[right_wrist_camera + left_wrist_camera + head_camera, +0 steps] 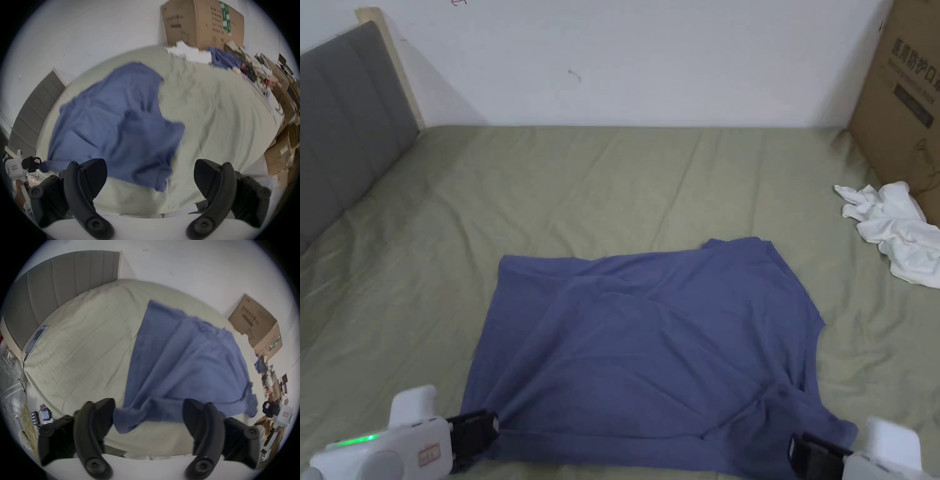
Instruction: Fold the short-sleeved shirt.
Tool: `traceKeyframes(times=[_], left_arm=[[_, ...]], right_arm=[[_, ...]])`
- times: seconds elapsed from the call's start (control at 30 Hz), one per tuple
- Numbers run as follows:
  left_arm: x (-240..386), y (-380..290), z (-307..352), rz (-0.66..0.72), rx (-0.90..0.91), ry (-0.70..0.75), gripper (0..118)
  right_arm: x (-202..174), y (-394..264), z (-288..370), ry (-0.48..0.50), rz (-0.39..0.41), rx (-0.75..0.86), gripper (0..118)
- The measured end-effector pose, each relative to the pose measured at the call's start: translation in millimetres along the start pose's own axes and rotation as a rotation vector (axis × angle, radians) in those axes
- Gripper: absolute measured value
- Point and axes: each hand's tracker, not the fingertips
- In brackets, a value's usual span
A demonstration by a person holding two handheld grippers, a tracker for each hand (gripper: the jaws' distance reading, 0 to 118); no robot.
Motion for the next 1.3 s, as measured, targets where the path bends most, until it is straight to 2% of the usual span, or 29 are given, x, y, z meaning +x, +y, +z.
traceKeyframes(times=[0.13, 0.3, 0.43, 0.53, 0.6, 0.63, 0.67, 0.7, 0.73, 0.77, 0.8, 0.87, 1.0, 1.3], left_arm=[[26, 30, 41, -0.018, 0.179, -0.085, 110], [60, 67, 75, -0.098, 0.374, -0.108, 116], [83, 87, 87, -0.155, 0.448, -0.106, 117], [92, 90, 91, -0.145, 0.527, -0.092, 117], [99, 88, 93, -0.166, 0.576, -0.071, 116], [103, 85, 94, -0.179, 0.611, -0.040, 113], [107, 82, 94, -0.204, 0.646, -0.018, 103], [109, 79, 95, -0.218, 0.670, -0.005, 89], [112, 76, 94, -0.224, 0.677, 0.014, 68], [113, 74, 92, -0.239, 0.672, 0.010, 29], [113, 73, 91, -0.250, 0.666, 0.005, 6], [114, 71, 85, -0.263, 0.620, 0.002, 6], [108, 67, 79, -0.252, 0.581, -0.009, 6], [52, 39, 38, -0.102, 0.307, 0.032, 6]], right_arm=[[-23, 46, 35, 0.048, 0.033, 0.161, 112], [-53, 90, 72, 0.076, 0.096, 0.383, 112], [-74, 106, 88, 0.027, 0.162, 0.518, 111], [-83, 109, 93, -0.009, 0.189, 0.554, 111], [-87, 107, 95, -0.036, 0.206, 0.582, 103], [-90, 105, 95, -0.055, 0.216, 0.597, 93], [-91, 104, 95, -0.069, 0.230, 0.609, 72], [-92, 103, 95, -0.075, 0.230, 0.609, 56], [-92, 102, 95, -0.070, 0.233, 0.610, 39], [-93, 101, 94, -0.067, 0.236, 0.613, 14], [-95, 99, 93, -0.081, 0.237, 0.619, 6], [-93, 98, 92, -0.075, 0.259, 0.623, 2], [-92, 95, 89, -0.074, 0.255, 0.610, 2], [-83, 89, 77, -0.051, 0.222, 0.558, 2]])
